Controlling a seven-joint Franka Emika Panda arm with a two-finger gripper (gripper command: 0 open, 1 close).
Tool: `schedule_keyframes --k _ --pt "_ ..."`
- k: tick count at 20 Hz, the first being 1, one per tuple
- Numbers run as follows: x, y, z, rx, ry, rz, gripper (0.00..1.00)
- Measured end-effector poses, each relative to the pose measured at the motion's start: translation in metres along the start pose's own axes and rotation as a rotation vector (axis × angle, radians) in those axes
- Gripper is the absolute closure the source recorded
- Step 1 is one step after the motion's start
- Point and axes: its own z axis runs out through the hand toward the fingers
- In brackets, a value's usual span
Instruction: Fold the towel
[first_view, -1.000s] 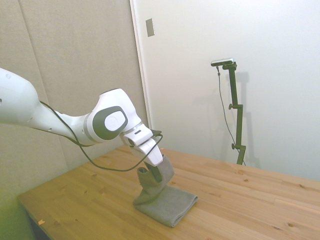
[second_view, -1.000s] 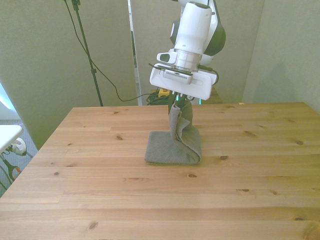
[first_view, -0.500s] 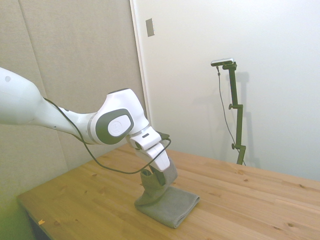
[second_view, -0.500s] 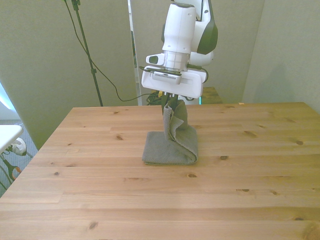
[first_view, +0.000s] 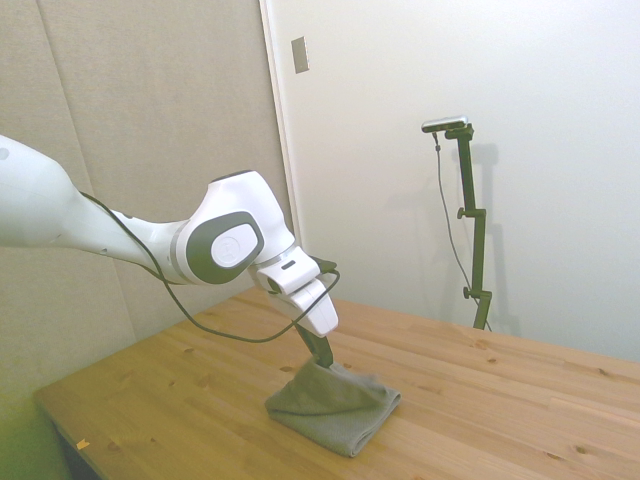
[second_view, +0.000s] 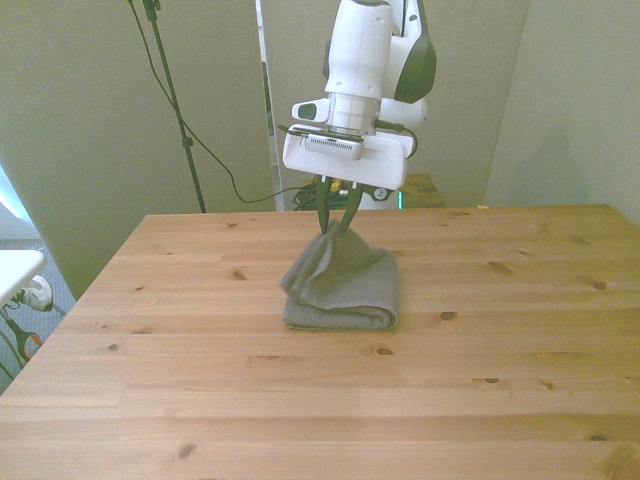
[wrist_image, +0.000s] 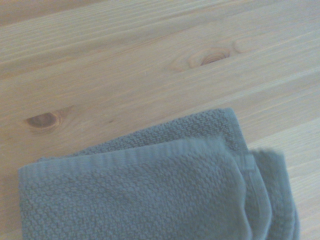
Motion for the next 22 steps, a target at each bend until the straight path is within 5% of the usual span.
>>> schedule_keyframes --k 8,16,22 --pt "-0.013 0.000 0.000 -0.002 -0.008 -0.025 0.00" --pt "-0.029 0.030 -0.060 0.045 -0.050 -0.066 0.00" --pt "-0.091 0.041 -0.062 0.029 -0.149 -0.207 0.00"
